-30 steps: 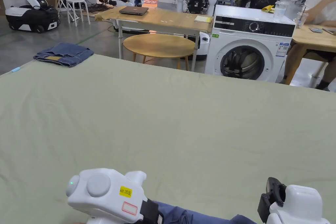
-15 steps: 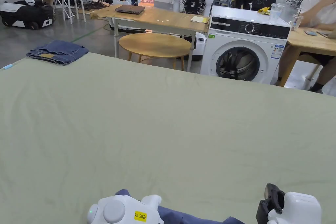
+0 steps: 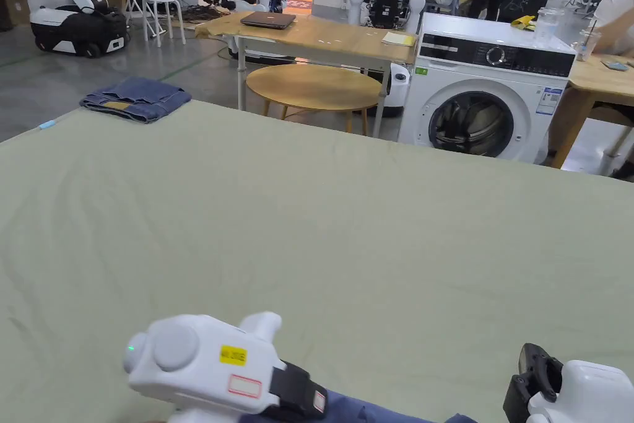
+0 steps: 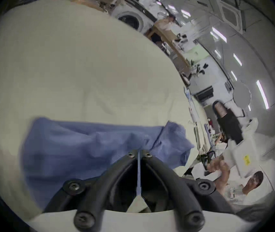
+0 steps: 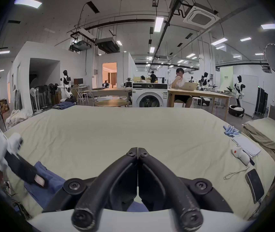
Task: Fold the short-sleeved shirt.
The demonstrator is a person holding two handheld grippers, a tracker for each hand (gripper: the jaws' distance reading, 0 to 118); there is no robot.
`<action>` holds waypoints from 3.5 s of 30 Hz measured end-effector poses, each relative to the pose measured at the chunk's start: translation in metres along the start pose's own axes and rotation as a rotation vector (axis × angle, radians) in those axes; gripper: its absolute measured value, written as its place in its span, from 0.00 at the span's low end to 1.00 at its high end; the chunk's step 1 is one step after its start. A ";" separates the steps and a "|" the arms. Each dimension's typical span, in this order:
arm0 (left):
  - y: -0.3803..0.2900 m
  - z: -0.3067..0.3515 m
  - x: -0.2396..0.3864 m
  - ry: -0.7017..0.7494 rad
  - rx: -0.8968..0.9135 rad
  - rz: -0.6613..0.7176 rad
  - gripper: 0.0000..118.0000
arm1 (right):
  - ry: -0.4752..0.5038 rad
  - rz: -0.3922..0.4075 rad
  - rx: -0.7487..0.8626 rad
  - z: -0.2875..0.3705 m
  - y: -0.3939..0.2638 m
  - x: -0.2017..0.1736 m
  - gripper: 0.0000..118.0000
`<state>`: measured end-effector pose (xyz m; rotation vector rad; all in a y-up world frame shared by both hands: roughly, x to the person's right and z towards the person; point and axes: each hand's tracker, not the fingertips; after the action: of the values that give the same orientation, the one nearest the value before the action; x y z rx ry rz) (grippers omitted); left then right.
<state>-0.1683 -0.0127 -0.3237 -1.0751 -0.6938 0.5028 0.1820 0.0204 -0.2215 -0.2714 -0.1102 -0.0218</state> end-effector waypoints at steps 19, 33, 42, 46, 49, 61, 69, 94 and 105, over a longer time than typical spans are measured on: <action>-0.028 0.034 -0.146 -0.152 -0.005 0.237 0.57 | 0.048 0.003 0.023 -0.002 0.006 -0.018 0.00; -0.042 0.008 -0.136 -0.231 0.070 0.236 0.07 | 0.042 0.004 0.000 -0.003 0.004 -0.017 0.00; -0.020 0.095 -0.096 -0.117 0.191 0.156 0.07 | 0.045 0.007 0.014 -0.003 0.012 -0.016 0.00; -0.004 0.147 -0.079 0.086 0.213 0.096 0.07 | 0.055 0.010 0.018 -0.004 0.015 -0.018 0.00; 0.002 0.164 -0.056 0.197 0.215 0.058 0.07 | 0.063 0.016 0.022 -0.003 0.017 -0.021 0.00; 0.009 0.104 0.053 0.312 0.057 -0.161 0.07 | 0.070 0.026 0.007 -0.001 0.012 -0.020 0.00; 0.006 0.029 0.103 0.332 -0.037 -0.259 0.07 | 0.048 0.017 -0.007 0.003 0.007 -0.012 0.00; 0.000 -0.006 0.091 -0.014 -0.036 -0.110 0.35 | 0.025 -0.020 -0.027 0.006 0.002 0.002 0.00; -0.027 -0.110 0.020 -0.163 -0.192 0.145 0.02 | 0.034 -0.033 -0.047 0.003 -0.006 0.002 0.00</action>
<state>-0.0737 -0.0787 -0.3268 -1.2803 -0.8237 0.6644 0.1838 0.0151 -0.2168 -0.3164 -0.0801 -0.0621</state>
